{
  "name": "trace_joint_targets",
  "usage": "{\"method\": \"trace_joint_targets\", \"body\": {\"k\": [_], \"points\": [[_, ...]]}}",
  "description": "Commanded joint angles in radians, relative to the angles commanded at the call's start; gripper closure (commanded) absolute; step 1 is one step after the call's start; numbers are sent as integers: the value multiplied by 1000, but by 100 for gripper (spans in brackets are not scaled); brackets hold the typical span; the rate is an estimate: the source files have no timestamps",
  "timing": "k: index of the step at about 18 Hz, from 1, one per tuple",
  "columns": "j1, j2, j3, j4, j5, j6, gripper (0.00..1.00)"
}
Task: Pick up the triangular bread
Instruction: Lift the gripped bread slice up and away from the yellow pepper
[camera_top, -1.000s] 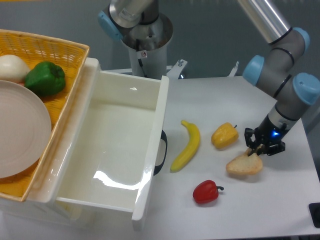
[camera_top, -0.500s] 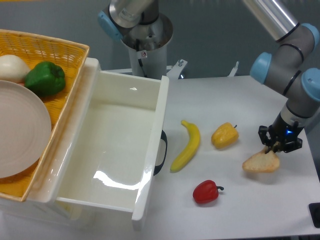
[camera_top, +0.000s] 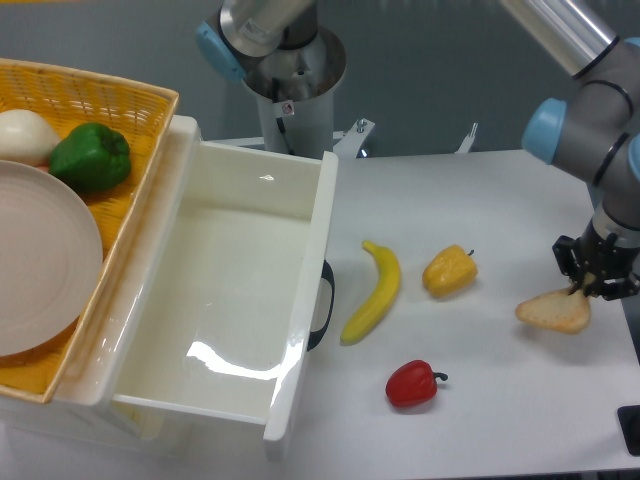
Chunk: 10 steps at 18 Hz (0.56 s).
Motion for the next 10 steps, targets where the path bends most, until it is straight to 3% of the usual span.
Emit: {"method": "trace_joint_targets", "body": {"k": [2,5,10], "points": [[0,-3,35,-45,6,18,100],[0,3,40,-53,81,92,100],[-2,5,43,-54,91,100,100]]}}
